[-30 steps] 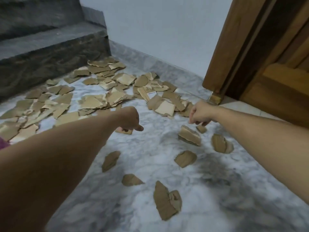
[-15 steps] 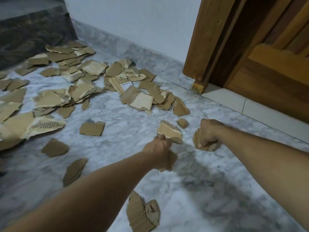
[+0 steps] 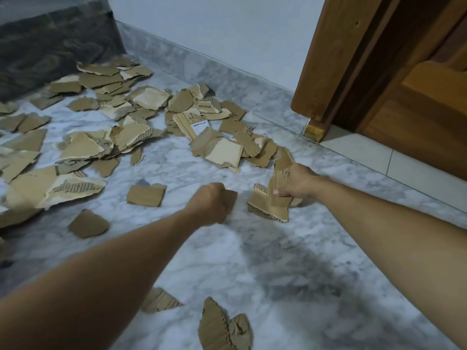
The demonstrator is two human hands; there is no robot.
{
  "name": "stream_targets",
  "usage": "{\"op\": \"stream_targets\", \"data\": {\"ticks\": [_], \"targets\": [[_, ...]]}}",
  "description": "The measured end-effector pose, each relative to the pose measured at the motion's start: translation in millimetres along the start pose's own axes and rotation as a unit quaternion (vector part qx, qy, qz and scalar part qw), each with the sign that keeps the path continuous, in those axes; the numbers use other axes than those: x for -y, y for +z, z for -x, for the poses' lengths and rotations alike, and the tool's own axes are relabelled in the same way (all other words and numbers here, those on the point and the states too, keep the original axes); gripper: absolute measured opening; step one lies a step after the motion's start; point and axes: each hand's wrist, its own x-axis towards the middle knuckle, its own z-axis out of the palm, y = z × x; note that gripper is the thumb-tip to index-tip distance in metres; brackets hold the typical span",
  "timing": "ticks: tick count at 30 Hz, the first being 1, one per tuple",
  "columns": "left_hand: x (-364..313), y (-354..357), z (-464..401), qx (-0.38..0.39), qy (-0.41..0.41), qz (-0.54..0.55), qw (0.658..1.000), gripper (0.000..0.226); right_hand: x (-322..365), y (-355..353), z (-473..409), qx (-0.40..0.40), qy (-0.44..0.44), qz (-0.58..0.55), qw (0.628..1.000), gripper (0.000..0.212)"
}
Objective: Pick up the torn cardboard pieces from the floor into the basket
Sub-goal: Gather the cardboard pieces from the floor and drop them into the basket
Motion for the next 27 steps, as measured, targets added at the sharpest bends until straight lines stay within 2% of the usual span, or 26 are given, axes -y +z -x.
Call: {"op": "stream_targets", "data": {"ticks": [3,7,10,13,17,19,21,22,25,27], "targets": [[33,-26,-15,-0.044,-0.043,-0.009,0.998,0.019,9,2,-3,-0.008,0.006,0.009,1.0,0.073],[72,-58,-27,-0.098,-0.128,-0.069,0.984,0.039,21,-5,-7,0.008,-0.015,-0.01,1.0,0.083],[100,-76,-29,-0.09,-0.193,-0.011,0.977,0.044,31,1,-9,0.051,-0.032,0.001,0.998,0.086],[116,-82,-28,-0.078,-0.197,0.006,0.977,0.045,36,22,-6,0.059,-0.028,0.079,0.995,0.072],[122,-76,-26,-0.09,-0.215,-0.033,0.972,0.053,42,36,-4,0.038,-0.01,0.158,0.987,0.094],[125,-74,-26,-0.102,-0.215,0.0,0.971,0.057,46,36,-6,0.034,0.01,0.141,0.989,0.105],[127,-73,-28,-0.107,-0.211,0.074,0.969,0.052,50,34,-7,0.04,0.031,0.122,0.991,0.11],[127,-73,-28,-0.107,-0.209,0.102,0.967,0.051,53,33,-5,0.041,0.036,0.125,0.991,0.102],[125,-76,-25,-0.097,-0.206,0.119,0.966,0.053,57,28,1,0.041,0.039,0.15,0.987,0.053],[125,-76,-23,-0.078,-0.2,0.105,0.971,0.044,58,31,3,0.046,0.043,0.152,0.986,0.045]]}}
